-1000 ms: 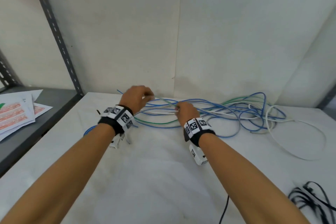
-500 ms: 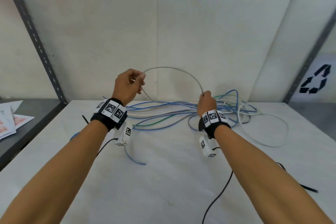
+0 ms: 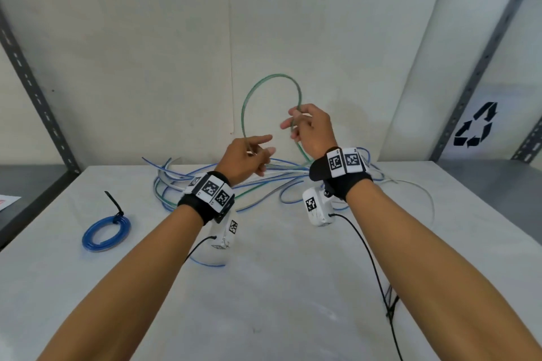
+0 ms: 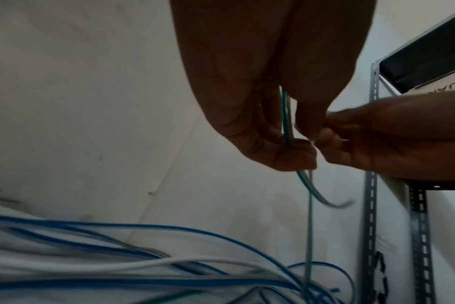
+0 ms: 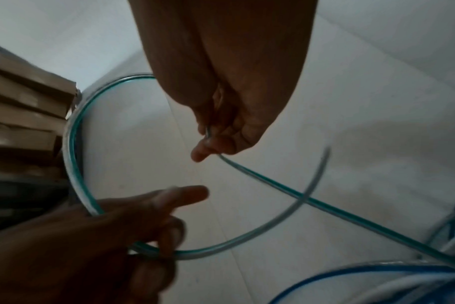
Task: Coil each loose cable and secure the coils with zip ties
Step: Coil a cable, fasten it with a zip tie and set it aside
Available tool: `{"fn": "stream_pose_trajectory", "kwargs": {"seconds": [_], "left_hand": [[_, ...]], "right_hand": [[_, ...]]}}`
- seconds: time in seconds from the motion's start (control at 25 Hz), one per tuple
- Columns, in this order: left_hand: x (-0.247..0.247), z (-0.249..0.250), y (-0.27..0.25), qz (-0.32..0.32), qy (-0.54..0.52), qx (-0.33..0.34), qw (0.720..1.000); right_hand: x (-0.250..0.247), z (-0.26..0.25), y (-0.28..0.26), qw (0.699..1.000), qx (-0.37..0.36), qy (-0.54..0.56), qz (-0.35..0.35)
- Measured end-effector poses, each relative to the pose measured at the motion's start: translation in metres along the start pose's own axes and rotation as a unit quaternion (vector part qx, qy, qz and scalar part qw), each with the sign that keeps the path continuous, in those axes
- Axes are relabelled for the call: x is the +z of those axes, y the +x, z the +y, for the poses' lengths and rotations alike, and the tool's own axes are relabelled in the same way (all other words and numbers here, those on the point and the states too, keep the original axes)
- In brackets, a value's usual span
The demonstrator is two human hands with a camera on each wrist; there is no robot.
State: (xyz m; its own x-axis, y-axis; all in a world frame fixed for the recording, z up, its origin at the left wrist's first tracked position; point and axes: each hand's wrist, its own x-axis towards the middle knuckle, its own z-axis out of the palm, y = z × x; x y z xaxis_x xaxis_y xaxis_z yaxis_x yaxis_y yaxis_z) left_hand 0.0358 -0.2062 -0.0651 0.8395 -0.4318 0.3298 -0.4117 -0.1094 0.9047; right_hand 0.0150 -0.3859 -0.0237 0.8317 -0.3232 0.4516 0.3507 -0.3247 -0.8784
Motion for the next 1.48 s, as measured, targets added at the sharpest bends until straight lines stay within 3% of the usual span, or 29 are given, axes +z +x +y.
{"fn": "stream_pose_trajectory", "kwargs": {"seconds": [0.12, 0.2, 0.28, 0.36, 0.44, 0.52, 0.64, 0.76, 0.96, 1.0, 1.08, 1.16, 1.28, 1.36, 1.48], "left_hand": [[0.031, 0.006, 0.010, -0.038, -0.025, -0.013, 0.999], [0.047, 0.008, 0.019, -0.042, -0.036, -0.002, 0.998], [0.054, 0.005, 0.026, -0.025, -0.027, -0.005, 0.999], [0.050, 0.000, 0.030, 0.012, -0.019, -0.006, 1.000], [0.039, -0.007, 0.035, 0.030, -0.009, -0.008, 0.999], [0.030, -0.014, 0.038, 0.037, -0.017, -0.008, 0.999], [0.023, -0.018, 0.038, 0.041, -0.037, -0.002, 0.998], [0.006, -0.009, 0.038, 0.077, -0.094, 0.017, 0.992], [-0.059, 0.027, 0.047, 0.157, -0.279, 0.028, 0.947], [-0.064, 0.031, 0.047, 0.154, -0.282, 0.030, 0.947], [-0.061, 0.032, 0.044, 0.136, -0.265, 0.027, 0.954], [-0.049, 0.029, 0.040, 0.120, -0.259, 0.020, 0.958], [-0.037, 0.029, 0.032, 0.114, -0.258, 0.007, 0.959], [-0.037, 0.031, 0.028, 0.111, -0.258, 0.002, 0.960], [-0.044, 0.029, 0.020, 0.108, -0.238, -0.019, 0.965]], "right_hand": [[-0.005, -0.017, -0.010, 0.992, 0.019, 0.032, -0.123], [-0.017, -0.019, -0.009, 0.986, 0.017, 0.037, -0.162], [-0.035, -0.005, -0.005, 0.994, 0.010, 0.028, -0.105], [-0.059, 0.032, -0.005, 0.997, 0.015, -0.079, -0.018], [-0.074, 0.085, -0.018, 0.955, 0.077, -0.279, -0.066], [-0.080, 0.128, -0.033, 0.899, 0.149, -0.386, -0.143], [-0.074, 0.154, -0.030, 0.872, 0.171, -0.433, -0.153], [-0.072, 0.168, -0.016, 0.853, 0.172, -0.479, -0.116], [-0.071, 0.166, -0.011, 0.814, 0.220, -0.526, -0.110], [-0.067, 0.163, -0.011, 0.819, 0.217, -0.521, -0.101], [-0.055, 0.149, -0.014, 0.859, 0.157, -0.474, -0.114], [-0.036, 0.128, -0.018, 0.894, 0.093, -0.391, -0.200], [-0.005, 0.102, -0.026, 0.900, 0.108, -0.261, -0.331], [0.009, 0.091, -0.031, 0.928, 0.140, -0.145, -0.313], [0.014, 0.077, -0.027, 0.972, 0.178, 0.003, -0.154]]}}
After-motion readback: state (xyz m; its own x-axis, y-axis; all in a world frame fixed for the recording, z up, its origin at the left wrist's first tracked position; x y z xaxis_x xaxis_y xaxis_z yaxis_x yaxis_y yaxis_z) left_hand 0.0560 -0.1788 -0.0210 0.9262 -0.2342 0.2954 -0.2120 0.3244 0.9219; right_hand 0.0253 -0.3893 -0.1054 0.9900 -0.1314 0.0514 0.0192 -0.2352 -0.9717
